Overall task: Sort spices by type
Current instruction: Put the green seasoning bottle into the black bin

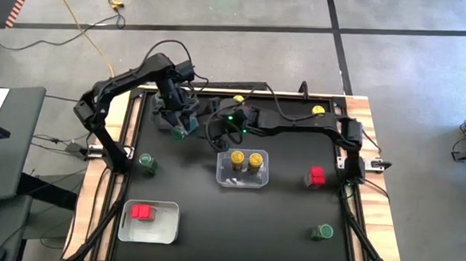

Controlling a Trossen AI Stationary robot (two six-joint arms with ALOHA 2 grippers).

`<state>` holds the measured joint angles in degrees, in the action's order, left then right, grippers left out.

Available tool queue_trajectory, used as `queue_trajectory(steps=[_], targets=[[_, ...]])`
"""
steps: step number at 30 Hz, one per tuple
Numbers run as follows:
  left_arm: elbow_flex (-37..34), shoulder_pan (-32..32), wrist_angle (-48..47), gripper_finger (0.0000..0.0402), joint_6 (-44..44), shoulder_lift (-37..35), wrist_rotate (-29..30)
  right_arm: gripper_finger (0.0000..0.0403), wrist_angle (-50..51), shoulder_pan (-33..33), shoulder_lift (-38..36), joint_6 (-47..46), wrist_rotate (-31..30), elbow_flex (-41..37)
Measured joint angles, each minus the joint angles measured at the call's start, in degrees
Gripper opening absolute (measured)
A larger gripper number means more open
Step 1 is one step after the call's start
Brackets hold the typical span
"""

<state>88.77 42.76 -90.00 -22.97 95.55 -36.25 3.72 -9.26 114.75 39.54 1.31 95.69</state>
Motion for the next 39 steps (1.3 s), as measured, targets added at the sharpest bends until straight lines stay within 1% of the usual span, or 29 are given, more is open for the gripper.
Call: queue_trajectory(steps=[3,5,8,13,15,18,22,26,29,32,39], targets=[[0.0,0.6,0.0,0.0205,0.2,0.0,1.1,0.0370,-0.2,-0.3,0.1,0.0,-0.1,0.2],[0.0,1.2,0.0,0.0205,1.2,0.0,-0.3,0.0370,-0.5,-0.5,-0.1,-1.1,-0.1,0.3],[0.0,1.6,0.0,0.0205,2.6,0.0,-1.9,0.0370,0.2,-0.6,-0.3,-5.3,-0.1,0.3],[0.0,1.6,0.0,0.0205,3.7,0.0,-4.1,0.0370,0.4,-1.4,-0.1,-5.9,-0.1,0.0],[0.0,1.6,0.0,0.0206,4.3,0.0,-4.7,0.0370,-0.4,-1.7,-0.1,-5.1,-0.1,-0.7],[0.5,1.6,-0.1,0.0206,4.8,0.0,-7.1,0.0369,0.2,-2.2,-0.1,-3.5,-0.1,-0.7],[4.0,1.7,0.6,0.0206,4.9,0.0,-7.2,0.0369,-0.4,-2.2,-0.1,-2.9,-0.1,-0.7],[8.0,1.7,0.6,0.0206,3.9,0.0,-7.0,0.0369,-3.6,-2.3,-0.1,-0.8,-0.3,-0.7],[9.7,1.7,0.4,0.0206,2.8,0.0,-7.0,0.0369,-3.7,-2.3,-0.2,0.0,-0.7,-0.7],[10.5,1.2,0.1,0.0206,2.3,0.0,-7.0,0.0369,-3.7,-2.5,-0.2,1.1,-3.0,-0.7],[10.5,-0.9,0.0,0.0206,1.9,0.0,-7.2,0.0369,-3.7,-2.5,-0.1,2.5,-3.2,-0.7]])
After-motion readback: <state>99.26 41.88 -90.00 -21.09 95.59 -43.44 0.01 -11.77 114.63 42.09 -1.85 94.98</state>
